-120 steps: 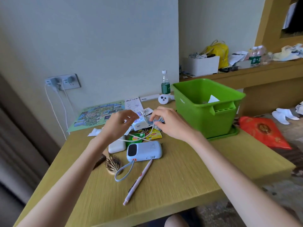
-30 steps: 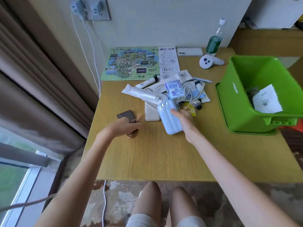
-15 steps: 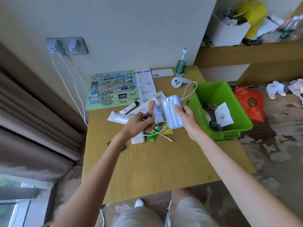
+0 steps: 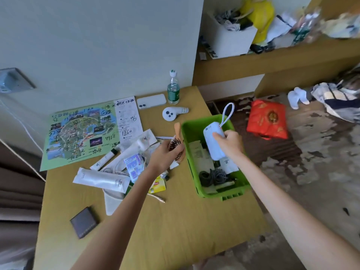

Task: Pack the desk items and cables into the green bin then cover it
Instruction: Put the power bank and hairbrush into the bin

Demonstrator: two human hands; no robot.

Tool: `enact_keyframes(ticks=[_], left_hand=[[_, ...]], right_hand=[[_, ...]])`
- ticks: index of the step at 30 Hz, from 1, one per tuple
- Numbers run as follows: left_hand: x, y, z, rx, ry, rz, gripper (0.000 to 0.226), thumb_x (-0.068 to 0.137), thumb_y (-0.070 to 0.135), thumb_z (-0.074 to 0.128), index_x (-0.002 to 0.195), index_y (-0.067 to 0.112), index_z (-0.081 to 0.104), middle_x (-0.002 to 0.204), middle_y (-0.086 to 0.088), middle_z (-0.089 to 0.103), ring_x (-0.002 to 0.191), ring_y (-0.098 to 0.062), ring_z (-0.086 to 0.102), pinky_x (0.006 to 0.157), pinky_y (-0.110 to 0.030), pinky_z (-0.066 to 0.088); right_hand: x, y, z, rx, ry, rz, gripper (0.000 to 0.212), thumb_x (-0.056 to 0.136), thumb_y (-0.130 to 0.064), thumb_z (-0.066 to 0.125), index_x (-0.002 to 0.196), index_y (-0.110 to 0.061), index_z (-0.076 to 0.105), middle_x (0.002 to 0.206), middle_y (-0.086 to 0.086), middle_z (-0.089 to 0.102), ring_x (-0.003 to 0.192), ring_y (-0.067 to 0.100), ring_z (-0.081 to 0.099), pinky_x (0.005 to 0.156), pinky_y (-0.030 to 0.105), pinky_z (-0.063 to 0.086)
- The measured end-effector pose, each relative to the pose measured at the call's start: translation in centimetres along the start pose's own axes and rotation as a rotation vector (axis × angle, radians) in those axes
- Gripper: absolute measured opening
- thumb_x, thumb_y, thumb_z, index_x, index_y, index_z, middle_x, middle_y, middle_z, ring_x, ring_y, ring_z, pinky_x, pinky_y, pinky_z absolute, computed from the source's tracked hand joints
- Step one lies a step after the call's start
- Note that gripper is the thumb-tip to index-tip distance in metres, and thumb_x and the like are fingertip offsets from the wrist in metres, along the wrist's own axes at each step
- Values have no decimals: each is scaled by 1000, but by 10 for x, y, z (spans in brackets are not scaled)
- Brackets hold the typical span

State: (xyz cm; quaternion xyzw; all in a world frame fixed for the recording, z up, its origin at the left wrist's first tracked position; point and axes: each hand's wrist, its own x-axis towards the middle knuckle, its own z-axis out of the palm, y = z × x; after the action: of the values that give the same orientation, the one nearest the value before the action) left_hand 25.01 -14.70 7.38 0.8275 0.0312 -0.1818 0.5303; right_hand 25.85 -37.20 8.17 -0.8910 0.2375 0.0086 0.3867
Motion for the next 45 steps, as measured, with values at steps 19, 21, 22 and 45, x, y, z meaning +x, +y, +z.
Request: enact_keyframes(ticks=[19,21,22,45], left_hand=[[41,24,17,28,168,31,37,87,53,60,81,16,55,70,10,53,58,0,47,57,-21,35],[40,37,19,104,173,90,35,87,53,59,79,20,53,69,12,54,58,1,49,55,-19,34],[39,44,22,146,175,124,37,88,54,58,81,18,53,70,10,55,60,-1,50,55,-22,35],[49,50,123,669,22,-3,30,98,14,33,118,0,50,114,-19,52,99,-41,57,73,-42,44]], right_hand=[[20,13,58,-337,-490,-372,23,93,-11,53,115,-7,60,119,13,59,104,34,61,80,40,50],[25,16,37,-288,-420,-455,26,96,-11,50,121,-10,60,123,7,58,100,23,62,80,37,52],[28,18,27,-257,-357,-501,26,97,-10,51,121,-11,61,123,3,59,90,14,62,73,26,51],[35,67,-25,-154,-26,-430,56,97,-8,54,148,-14,33,147,5,46,117,24,59,75,23,47]])
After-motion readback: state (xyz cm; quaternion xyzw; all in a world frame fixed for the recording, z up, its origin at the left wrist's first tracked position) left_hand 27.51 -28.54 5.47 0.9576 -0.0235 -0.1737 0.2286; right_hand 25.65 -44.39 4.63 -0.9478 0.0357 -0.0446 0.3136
